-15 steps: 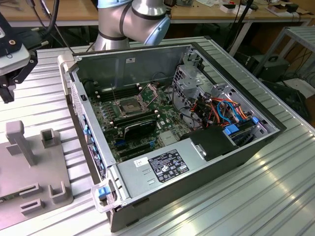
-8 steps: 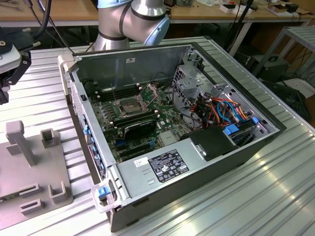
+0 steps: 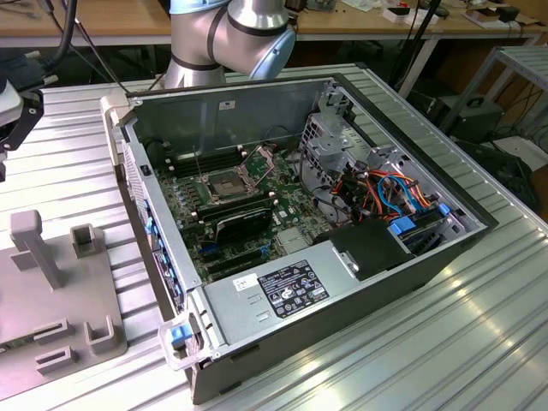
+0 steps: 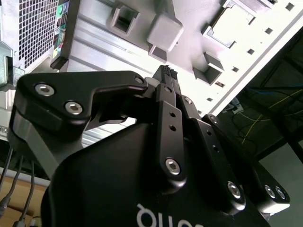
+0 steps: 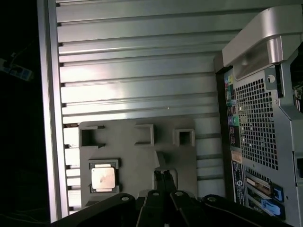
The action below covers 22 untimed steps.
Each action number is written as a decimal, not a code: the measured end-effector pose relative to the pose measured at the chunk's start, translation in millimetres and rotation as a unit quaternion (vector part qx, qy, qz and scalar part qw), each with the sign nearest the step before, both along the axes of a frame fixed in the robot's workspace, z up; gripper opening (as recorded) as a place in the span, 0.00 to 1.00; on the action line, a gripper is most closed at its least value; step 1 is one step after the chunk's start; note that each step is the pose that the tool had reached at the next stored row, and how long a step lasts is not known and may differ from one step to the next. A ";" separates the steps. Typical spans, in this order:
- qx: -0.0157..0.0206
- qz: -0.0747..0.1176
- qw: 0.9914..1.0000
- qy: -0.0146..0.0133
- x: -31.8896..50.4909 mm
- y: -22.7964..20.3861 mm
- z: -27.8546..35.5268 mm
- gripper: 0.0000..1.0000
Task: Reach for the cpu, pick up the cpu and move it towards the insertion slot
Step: 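Reach for the cpu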
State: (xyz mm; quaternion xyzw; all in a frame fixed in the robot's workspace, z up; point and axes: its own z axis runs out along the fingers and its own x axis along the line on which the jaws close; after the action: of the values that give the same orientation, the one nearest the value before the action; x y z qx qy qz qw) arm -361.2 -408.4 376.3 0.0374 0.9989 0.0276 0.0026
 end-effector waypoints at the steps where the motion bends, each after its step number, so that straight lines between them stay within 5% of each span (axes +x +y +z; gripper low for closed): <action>1: 0.000 0.000 1.000 0.000 -3.6 -2.3 -0.3 0.11; 5: 0.000 0.001 1.000 0.000 -7.9 -5.5 -1.5 0.11; 22: 0.000 0.001 1.000 0.002 -21.0 -6.1 -9.1 0.11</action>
State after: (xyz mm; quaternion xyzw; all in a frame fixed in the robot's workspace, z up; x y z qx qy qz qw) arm -382.2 -414.5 367.2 0.0368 0.9989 0.0276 0.0004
